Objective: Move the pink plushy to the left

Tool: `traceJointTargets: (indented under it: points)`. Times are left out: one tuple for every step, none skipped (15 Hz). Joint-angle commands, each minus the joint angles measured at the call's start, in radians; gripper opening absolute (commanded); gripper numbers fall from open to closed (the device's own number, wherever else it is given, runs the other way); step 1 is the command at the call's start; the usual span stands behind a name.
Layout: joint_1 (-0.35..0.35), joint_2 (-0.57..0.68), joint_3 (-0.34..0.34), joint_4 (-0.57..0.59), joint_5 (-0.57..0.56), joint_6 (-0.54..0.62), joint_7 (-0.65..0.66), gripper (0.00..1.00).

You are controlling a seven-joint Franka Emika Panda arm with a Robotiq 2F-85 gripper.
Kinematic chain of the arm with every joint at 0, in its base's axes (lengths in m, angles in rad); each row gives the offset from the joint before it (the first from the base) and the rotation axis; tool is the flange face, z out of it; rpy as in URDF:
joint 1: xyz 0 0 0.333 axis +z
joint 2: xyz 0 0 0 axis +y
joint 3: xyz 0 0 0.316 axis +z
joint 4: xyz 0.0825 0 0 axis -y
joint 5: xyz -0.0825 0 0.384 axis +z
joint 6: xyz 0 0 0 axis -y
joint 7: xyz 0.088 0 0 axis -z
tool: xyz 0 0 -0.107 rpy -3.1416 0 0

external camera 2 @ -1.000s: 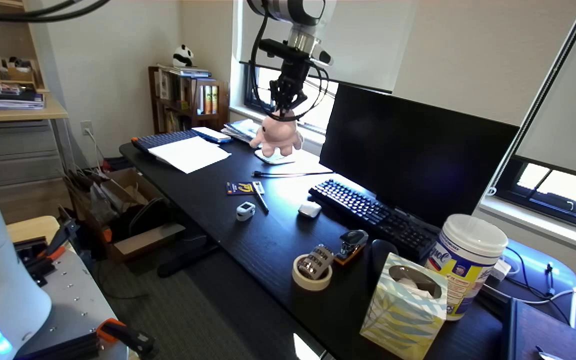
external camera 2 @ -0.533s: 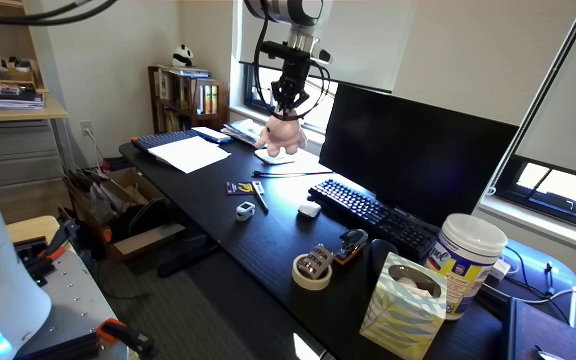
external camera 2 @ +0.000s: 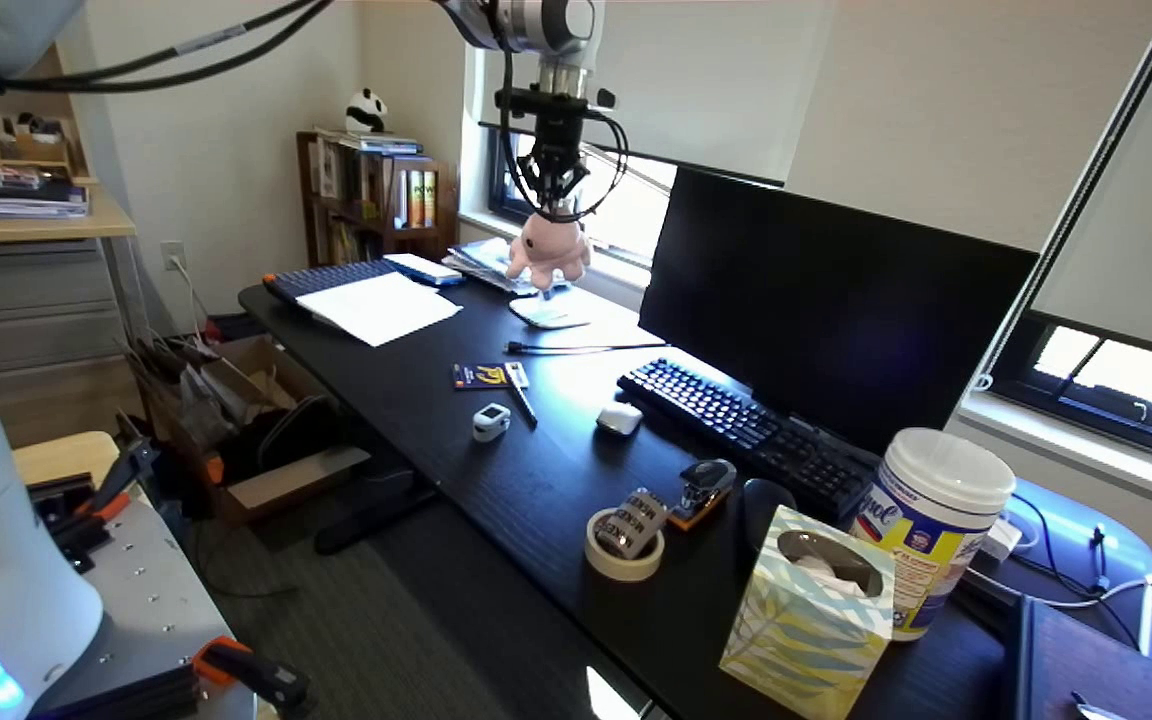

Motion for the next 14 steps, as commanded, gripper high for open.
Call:
traceJointTargets:
  points:
    - [0.012, 0.033, 0.000, 0.045, -0.011, 0.000, 0.000, 0.08]
    - [0.022, 0.062, 0.000, 0.086, -0.017, 0.000, 0.000, 0.08]
    - [0.028, 0.084, -0.001, 0.115, -0.020, 0.000, 0.000, 0.08]
    - [0.031, 0.098, -0.001, 0.133, -0.021, 0.000, 0.000, 0.08]
    - [0.031, 0.105, -0.002, 0.143, -0.021, 0.000, 0.000, 0.08]
    - [0.030, 0.107, -0.004, 0.149, -0.021, -0.001, -0.001, 0.08]
    - [0.029, 0.108, -0.005, 0.152, -0.021, -0.002, -0.001, 0.04]
    - [0.041, 0.147, -0.004, 0.201, -0.027, 0.024, -0.002, 0.04]
    - [0.063, 0.178, -0.016, 0.242, -0.052, 0.039, 0.012, 0.04]
    - [0.074, 0.205, -0.011, 0.273, -0.054, 0.068, -0.006, 0.04]
    - [0.091, 0.236, -0.017, 0.309, -0.065, 0.093, -0.006, 0.04]
    - [0.102, 0.271, -0.010, 0.354, -0.069, 0.105, -0.008, 0.04]
    - [0.114, 0.297, -0.013, 0.382, -0.074, 0.110, -0.010, 0.04]
    - [0.120, 0.324, -0.009, 0.408, -0.071, 0.106, -0.023, 0.04]
